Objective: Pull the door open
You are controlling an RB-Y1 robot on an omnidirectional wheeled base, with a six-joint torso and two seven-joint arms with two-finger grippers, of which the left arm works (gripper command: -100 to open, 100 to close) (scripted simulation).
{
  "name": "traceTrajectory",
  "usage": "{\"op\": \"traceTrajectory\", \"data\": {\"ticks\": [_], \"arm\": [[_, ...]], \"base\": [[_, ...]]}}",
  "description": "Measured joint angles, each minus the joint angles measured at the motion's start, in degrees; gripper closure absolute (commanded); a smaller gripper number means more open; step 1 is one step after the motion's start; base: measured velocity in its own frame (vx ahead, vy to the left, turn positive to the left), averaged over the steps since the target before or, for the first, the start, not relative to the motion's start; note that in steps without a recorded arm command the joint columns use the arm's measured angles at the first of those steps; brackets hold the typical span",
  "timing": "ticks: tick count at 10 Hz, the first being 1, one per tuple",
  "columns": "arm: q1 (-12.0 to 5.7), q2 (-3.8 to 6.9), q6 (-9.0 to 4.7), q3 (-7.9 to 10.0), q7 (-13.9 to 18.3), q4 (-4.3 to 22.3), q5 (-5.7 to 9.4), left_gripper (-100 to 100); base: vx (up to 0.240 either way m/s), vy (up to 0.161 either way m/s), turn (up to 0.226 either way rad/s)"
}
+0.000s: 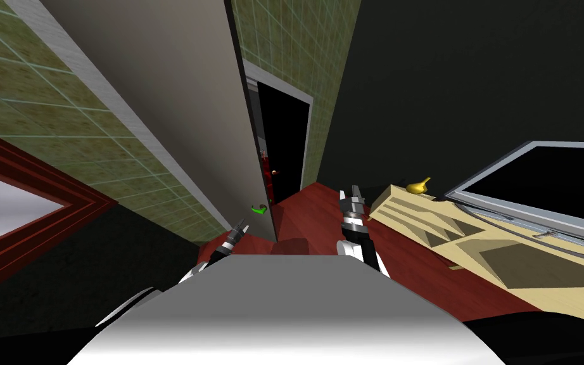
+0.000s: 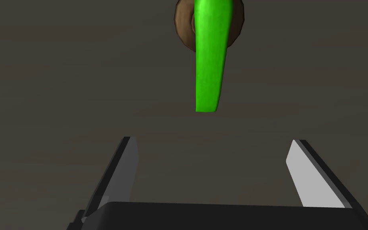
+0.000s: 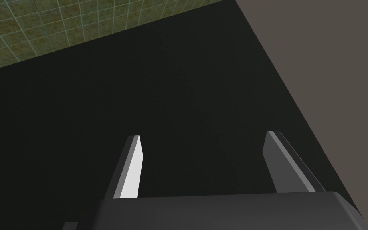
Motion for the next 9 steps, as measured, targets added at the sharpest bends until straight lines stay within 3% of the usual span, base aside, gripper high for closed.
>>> {"op": "traceTrajectory", "data": {"ticks": [9], "arm": [[0.45, 0.30, -0.54, -0.26, 0.20, -0.16, -0.07, -100]], "base": [[-0.001, 0.002, 0.004]]}}
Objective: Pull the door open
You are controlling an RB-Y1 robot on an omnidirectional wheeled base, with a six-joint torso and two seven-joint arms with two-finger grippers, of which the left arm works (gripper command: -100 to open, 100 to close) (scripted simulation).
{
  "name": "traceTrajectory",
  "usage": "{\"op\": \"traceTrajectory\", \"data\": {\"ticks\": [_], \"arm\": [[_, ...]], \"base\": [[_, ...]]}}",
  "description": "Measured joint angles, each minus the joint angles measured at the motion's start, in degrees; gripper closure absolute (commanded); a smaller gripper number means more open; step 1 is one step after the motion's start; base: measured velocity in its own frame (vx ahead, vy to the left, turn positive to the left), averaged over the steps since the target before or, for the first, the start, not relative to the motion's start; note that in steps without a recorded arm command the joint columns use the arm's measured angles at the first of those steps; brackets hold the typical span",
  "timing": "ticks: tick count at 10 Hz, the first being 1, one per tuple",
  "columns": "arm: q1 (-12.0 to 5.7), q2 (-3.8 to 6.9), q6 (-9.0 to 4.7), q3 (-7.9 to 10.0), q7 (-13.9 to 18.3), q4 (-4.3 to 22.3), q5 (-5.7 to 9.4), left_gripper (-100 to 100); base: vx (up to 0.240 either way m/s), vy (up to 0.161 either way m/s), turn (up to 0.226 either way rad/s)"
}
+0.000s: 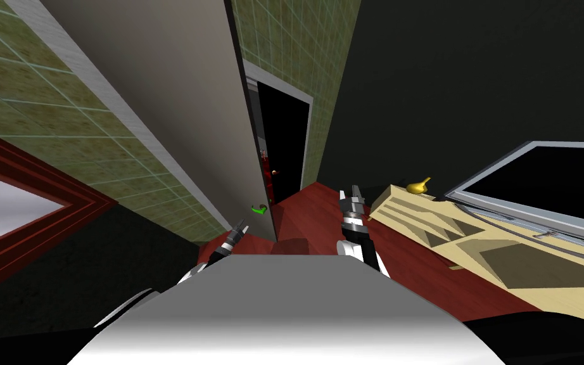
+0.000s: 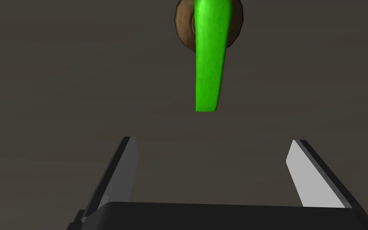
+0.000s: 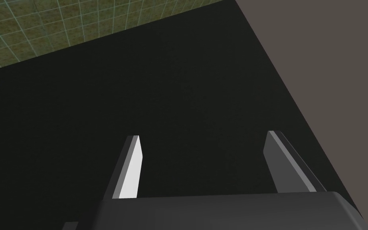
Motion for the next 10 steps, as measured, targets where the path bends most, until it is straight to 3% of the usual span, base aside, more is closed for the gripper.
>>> {"op": "traceTrajectory", "data": {"ticks": [6, 9, 10], "arm": [[-0.02, 0.00, -0.02, -0.01, 0.00, 0.02, 0.00, -100], [0.47, 0.31, -0.68, 1.25, 0.05, 1.34, 0.94, -100], [1.14, 0.63, -0.45, 1.83, 0.08, 0.66, 1.40, -100]], "base": [[0.000, 0.001, 0.002], [0.072, -0.115, -0.222], [0.125, -0.089, -0.131]]}}
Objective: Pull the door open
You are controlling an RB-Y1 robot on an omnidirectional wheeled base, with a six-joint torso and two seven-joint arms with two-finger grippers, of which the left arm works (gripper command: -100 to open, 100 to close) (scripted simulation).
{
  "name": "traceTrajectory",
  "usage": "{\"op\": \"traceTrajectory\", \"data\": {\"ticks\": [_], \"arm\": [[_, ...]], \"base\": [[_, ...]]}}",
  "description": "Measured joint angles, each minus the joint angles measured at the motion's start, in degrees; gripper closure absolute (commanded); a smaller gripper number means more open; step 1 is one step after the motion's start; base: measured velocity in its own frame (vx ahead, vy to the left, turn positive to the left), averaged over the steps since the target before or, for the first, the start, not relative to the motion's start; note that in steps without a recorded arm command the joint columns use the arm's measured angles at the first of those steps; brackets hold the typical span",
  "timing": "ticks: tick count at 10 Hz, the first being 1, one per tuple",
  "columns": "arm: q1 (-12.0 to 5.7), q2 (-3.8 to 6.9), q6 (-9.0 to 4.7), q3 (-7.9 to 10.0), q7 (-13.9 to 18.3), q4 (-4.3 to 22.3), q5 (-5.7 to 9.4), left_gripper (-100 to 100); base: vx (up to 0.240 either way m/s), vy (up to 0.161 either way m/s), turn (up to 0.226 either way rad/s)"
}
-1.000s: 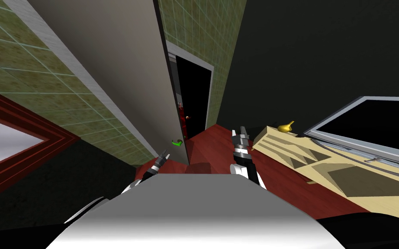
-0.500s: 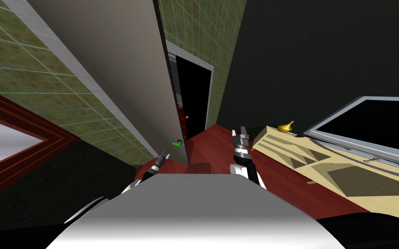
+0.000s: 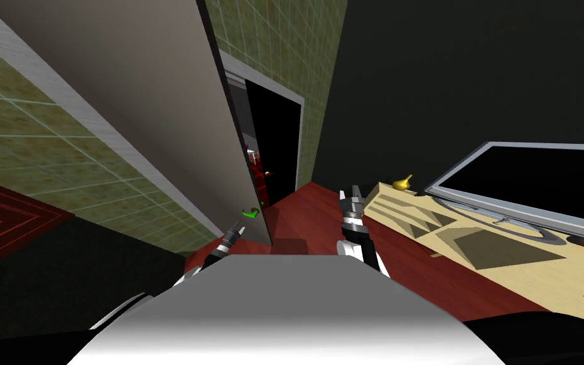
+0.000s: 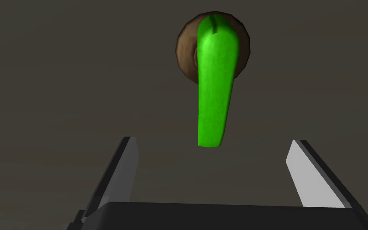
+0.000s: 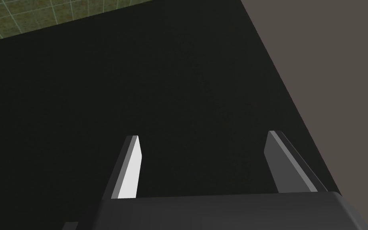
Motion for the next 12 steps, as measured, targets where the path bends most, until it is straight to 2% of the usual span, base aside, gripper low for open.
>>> {"op": "traceTrajectory", "data": {"ticks": [2, 3, 4, 5, 6, 7, 8, 9, 10, 12], "arm": [[-1.41, -0.56, -1.94, 0.89, -0.06, 4.58, 0.65, -100], [0.42, -0.04, -0.93, 1.36, -0.20, 1.48, 1.03, -100], [2.63, 0.62, 0.83, 2.04, -0.36, -2.06, 1.56, -100], [1.60, 0.23, 0.21, 2.21, -0.44, -0.96, 1.67, -100], [0.93, 0.09, -0.85, 2.21, -0.35, 0.52, 1.66, -100], [0.59, 0.02, -1.30, 2.20, -0.29, 2.01, 1.65, -100], [-0.69, -0.33, -2.70, 2.35, -0.20, 5.71, 1.75, -100], [0.02, -0.08, -2.64, 2.59, -0.17, 4.84, 1.94, -100], [0.13, -0.03, -2.44, 2.63, -0.18, 4.58, 1.97, 100], [0.10, -0.12, -2.49, 2.55, -0.20, 4.88, 1.91, 100]], "base": [[0.140, -0.037, -0.150], [0.133, 0.001, -0.170], [0.097, 0.012, -0.071], [0.028, 0.007, 0.007], [-0.008, 0.003, 0.013], [0.034, -0.005, -0.126], [0.062, 0.000, -0.075], [0.024, 0.001, -0.002], [-0.007, -0.001, 0.002], [-0.005, -0.001, 0.000]]}}
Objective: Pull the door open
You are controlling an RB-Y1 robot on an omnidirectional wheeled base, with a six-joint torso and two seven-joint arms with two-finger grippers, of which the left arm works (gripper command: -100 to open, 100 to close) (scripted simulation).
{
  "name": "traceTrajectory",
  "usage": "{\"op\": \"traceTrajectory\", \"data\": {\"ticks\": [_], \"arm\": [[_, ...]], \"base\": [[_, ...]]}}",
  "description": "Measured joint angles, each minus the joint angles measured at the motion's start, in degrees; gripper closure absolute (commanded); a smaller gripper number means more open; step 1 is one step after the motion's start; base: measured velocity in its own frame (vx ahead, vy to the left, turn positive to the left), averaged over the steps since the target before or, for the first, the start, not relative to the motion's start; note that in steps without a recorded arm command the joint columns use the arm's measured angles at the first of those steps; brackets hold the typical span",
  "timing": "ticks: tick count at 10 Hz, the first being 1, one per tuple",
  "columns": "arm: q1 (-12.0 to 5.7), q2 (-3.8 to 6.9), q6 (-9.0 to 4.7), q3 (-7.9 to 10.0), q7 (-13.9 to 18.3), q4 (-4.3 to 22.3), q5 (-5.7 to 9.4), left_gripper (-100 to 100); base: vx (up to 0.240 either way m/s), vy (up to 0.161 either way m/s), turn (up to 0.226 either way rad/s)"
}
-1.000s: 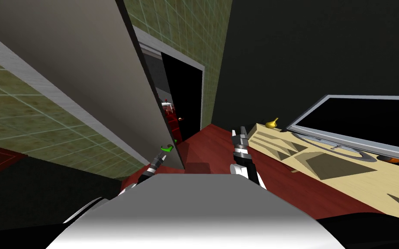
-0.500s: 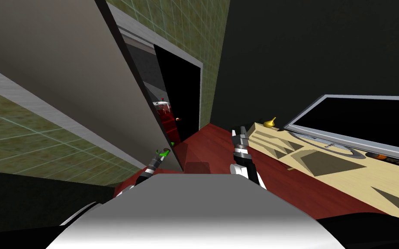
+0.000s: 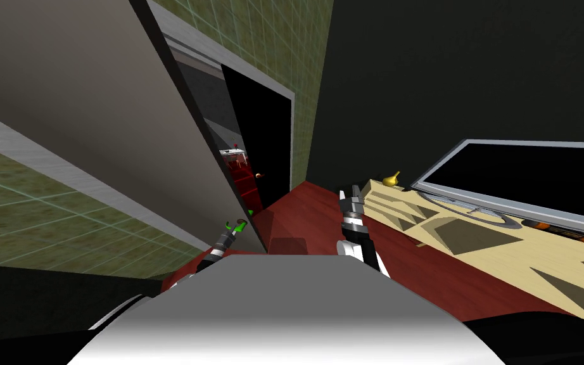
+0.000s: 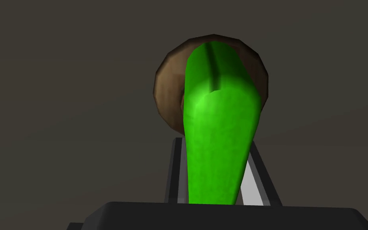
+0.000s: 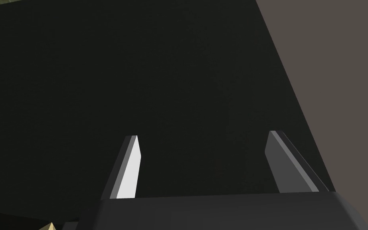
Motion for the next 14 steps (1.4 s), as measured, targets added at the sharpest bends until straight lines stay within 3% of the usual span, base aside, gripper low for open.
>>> {"op": "traceTrajectory", "data": {"ticks": [4, 5, 8, 12, 14], "arm": [[-0.05, -0.02, -0.02, 0.00, 0.03, 0.00, 0.01, 100], [-0.85, 0.02, -1.09, -0.04, 0.21, 1.92, 0.07, 100], [0.94, 0.67, -1.08, -0.13, 0.32, -0.36, 0.38, 100], [0.83, 0.34, -3.22, -0.73, 0.64, 2.50, 0.22, 100], [0.93, 0.44, -3.10, -0.68, 0.68, 2.04, 0.26, 100]], "base": [[-0.022, 0.006, -0.039], [-0.145, 0.062, -0.176], [-0.143, 0.067, -0.119], [0.000, 0.003, 0.007], [-0.003, 0.006, 0.016]]}}
